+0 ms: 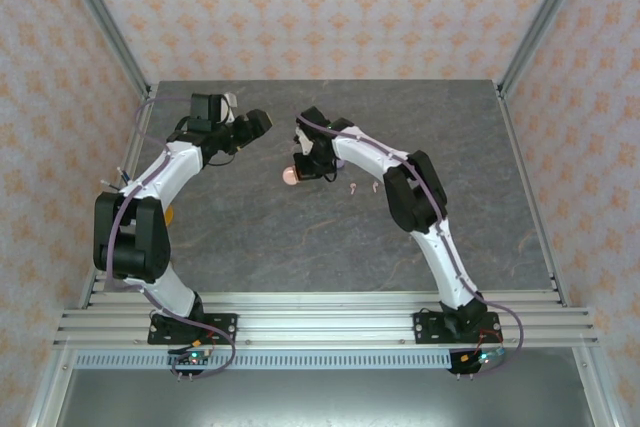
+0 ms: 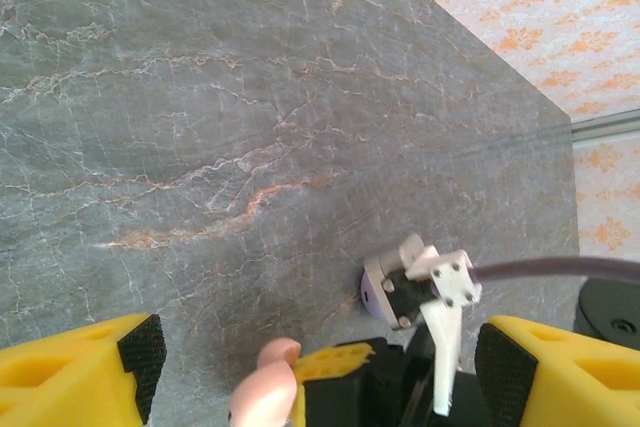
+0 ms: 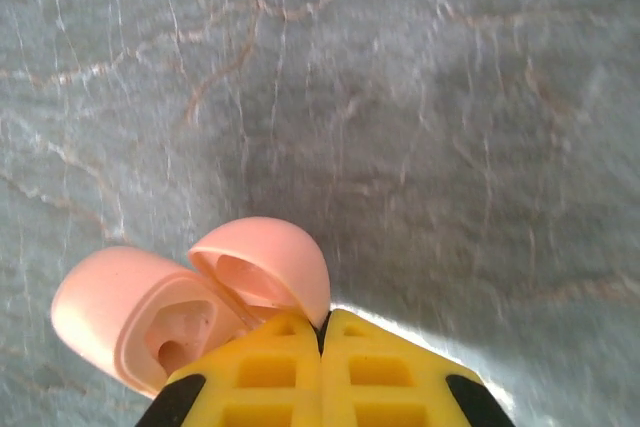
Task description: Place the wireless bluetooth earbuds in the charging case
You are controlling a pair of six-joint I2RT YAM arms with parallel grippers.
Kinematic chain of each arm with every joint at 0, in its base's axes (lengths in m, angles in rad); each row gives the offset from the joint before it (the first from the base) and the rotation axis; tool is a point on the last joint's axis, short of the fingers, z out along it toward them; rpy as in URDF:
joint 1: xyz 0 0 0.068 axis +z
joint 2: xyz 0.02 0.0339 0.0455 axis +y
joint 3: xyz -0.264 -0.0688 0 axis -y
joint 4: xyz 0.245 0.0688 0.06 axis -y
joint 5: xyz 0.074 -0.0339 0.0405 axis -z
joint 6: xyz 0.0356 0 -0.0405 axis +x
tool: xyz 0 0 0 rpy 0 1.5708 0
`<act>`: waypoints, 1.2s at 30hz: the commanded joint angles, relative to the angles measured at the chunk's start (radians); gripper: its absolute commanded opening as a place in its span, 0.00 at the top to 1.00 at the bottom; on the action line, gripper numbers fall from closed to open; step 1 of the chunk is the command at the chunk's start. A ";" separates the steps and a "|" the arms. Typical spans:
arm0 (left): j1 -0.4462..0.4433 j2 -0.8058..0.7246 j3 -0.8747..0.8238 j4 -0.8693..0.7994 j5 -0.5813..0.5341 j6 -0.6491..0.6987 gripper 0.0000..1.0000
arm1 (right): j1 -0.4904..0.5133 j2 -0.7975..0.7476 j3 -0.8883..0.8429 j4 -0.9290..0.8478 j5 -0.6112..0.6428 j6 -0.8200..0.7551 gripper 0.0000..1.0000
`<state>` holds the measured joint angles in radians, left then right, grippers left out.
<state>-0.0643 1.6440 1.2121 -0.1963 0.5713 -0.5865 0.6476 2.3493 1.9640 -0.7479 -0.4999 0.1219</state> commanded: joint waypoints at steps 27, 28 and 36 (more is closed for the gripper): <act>-0.161 0.062 0.036 -0.321 0.380 0.342 0.22 | -0.081 -0.502 -0.500 0.022 -0.025 -0.251 1.00; -0.161 0.062 0.042 -0.339 0.399 0.360 0.22 | -0.091 -0.507 -0.503 0.025 -0.037 -0.259 1.00; -0.192 0.153 0.210 -0.592 0.532 0.573 0.24 | -0.116 -0.525 -0.496 0.004 -0.084 -0.335 1.00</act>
<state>-0.2367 1.7584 1.3525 -0.6353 1.0210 -0.1490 0.5274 1.8595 1.4715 -0.7334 -0.5484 -0.1528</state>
